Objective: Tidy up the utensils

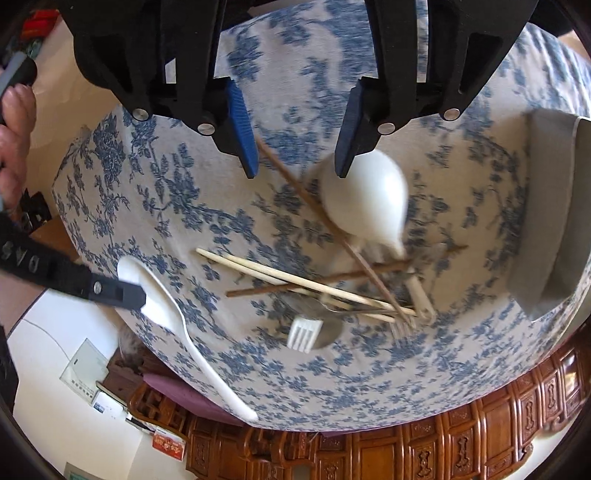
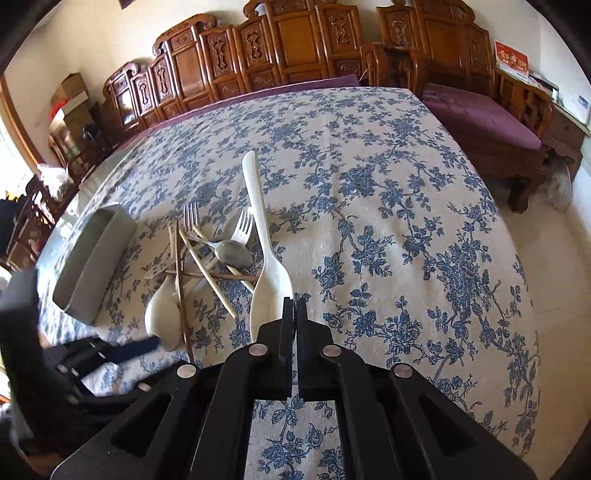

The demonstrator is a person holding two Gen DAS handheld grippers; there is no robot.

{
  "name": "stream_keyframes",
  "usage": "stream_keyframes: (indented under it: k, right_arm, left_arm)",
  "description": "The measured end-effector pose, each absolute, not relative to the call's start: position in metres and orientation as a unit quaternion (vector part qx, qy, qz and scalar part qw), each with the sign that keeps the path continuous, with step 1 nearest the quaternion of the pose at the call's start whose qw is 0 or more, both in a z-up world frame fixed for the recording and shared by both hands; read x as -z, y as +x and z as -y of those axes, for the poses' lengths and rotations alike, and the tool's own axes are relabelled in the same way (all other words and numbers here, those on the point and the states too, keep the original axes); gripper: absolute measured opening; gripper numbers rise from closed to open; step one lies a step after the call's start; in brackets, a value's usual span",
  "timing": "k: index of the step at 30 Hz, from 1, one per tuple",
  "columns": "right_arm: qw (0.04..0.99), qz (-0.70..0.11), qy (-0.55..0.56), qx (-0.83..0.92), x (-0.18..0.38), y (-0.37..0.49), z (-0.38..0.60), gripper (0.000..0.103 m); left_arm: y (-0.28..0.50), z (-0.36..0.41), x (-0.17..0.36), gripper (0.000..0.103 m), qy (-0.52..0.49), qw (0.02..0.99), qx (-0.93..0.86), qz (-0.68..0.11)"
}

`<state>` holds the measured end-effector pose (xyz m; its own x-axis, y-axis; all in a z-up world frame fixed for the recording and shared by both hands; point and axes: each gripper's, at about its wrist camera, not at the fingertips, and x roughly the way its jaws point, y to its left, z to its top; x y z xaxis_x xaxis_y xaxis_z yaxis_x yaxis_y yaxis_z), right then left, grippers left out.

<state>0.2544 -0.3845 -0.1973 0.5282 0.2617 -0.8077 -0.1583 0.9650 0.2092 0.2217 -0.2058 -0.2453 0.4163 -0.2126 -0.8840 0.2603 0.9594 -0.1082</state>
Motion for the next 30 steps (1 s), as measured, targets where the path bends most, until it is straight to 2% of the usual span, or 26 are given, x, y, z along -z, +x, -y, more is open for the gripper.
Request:
stream_keyframes:
  k: [7,12,15,30]
  right_arm:
    - [0.873,-0.470,0.054,-0.123,0.196,0.254,0.384,0.002]
    - [0.871,-0.473,0.058,-0.123,0.197,0.254,0.383,0.002]
    - [0.874,-0.467,0.059,-0.124,0.193,0.253,0.384,0.002]
    - [0.875,-0.464,0.041,-0.132,0.189,0.250,0.371,0.002]
  left_arm:
    - [0.221,0.220,0.255,0.039,0.044,0.837,0.121,-0.532]
    - [0.222,0.208,0.256,0.012,0.039,0.837,0.101,-0.536]
    - [0.219,0.196,0.257,0.004,0.021,0.832,0.095,-0.546]
    - [0.199,0.158,0.220,0.004,0.037,0.852,0.099,-0.513]
